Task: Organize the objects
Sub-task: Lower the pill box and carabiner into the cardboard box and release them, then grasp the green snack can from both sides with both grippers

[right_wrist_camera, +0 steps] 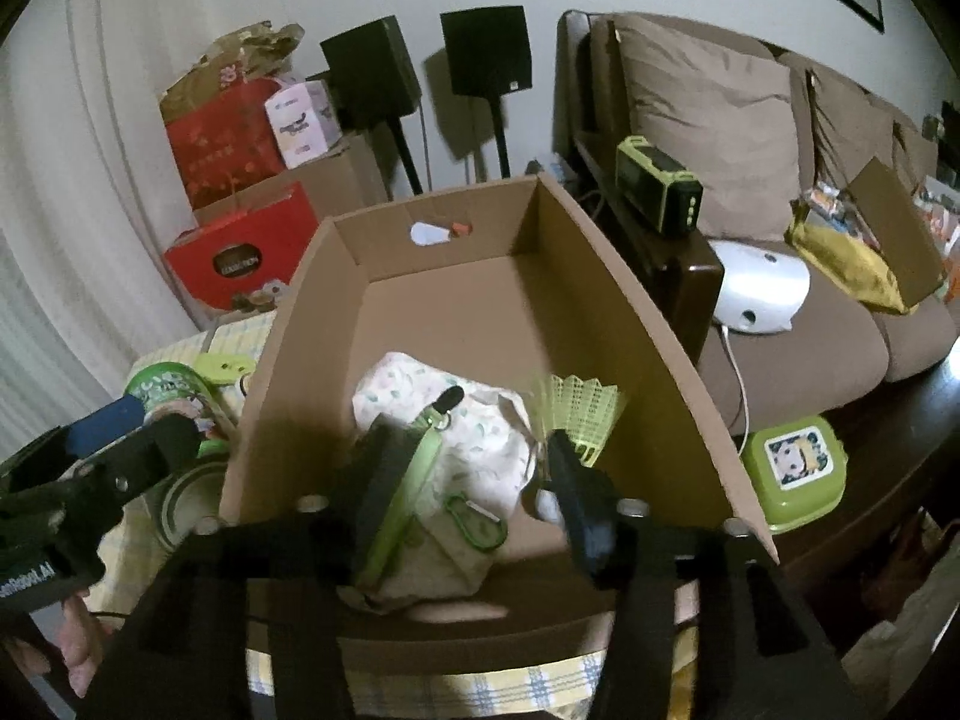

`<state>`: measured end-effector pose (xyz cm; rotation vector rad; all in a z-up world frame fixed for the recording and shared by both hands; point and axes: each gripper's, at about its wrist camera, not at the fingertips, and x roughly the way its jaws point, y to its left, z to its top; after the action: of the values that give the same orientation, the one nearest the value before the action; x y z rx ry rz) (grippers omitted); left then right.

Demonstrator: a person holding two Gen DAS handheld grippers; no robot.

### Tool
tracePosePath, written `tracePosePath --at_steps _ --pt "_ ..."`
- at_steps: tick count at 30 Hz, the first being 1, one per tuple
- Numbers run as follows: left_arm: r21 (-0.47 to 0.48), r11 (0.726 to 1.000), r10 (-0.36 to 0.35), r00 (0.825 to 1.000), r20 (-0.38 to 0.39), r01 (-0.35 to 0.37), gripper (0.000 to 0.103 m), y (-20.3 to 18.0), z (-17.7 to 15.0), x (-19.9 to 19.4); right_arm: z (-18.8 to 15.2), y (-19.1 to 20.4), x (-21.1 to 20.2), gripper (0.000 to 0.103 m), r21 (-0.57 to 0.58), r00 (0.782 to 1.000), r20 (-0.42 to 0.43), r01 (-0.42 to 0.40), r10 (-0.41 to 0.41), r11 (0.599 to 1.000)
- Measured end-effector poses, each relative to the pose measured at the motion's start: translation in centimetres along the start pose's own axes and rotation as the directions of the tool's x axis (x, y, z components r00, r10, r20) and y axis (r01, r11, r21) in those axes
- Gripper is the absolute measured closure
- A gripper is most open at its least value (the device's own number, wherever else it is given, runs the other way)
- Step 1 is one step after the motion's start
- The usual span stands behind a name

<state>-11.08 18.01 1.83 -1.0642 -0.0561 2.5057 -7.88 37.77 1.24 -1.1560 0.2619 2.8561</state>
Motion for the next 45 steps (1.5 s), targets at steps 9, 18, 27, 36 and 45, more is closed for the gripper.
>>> tracePosePath --at_steps 9,18,27,36,45 --pt "-0.044 0.999 0.020 1.000 -0.001 -0.020 0.009 3.1 -0.3 -1.3 0.1 1.7 -0.7 0.021 -0.032 1.000 0.018 -0.015 0.016 0.999" --pt "-0.079 0.995 0.057 0.998 0.002 -0.056 0.009 7.0 -0.9 -3.0 0.0 4.6 -0.7 0.016 -0.090 0.998 0.004 -0.056 0.056 0.994" --pt "-0.137 0.987 0.085 0.996 0.006 -0.083 0.009 12.2 -1.2 -4.5 -0.7 8.3 -0.5 0.016 -0.097 0.987 -0.020 -0.159 0.157 0.983" --pt "-0.159 0.984 0.076 0.997 0.002 -0.074 0.009 15.4 -0.4 -3.6 -2.2 12.2 0.1 0.016 -0.121 0.974 -0.043 -0.227 0.223 0.966" --pt "-0.184 0.982 0.028 0.999 -0.024 -0.032 0.009 17.6 0.4 -0.6 -3.4 14.5 1.4 0.024 -0.122 0.964 -0.075 -0.262 0.255 0.957"
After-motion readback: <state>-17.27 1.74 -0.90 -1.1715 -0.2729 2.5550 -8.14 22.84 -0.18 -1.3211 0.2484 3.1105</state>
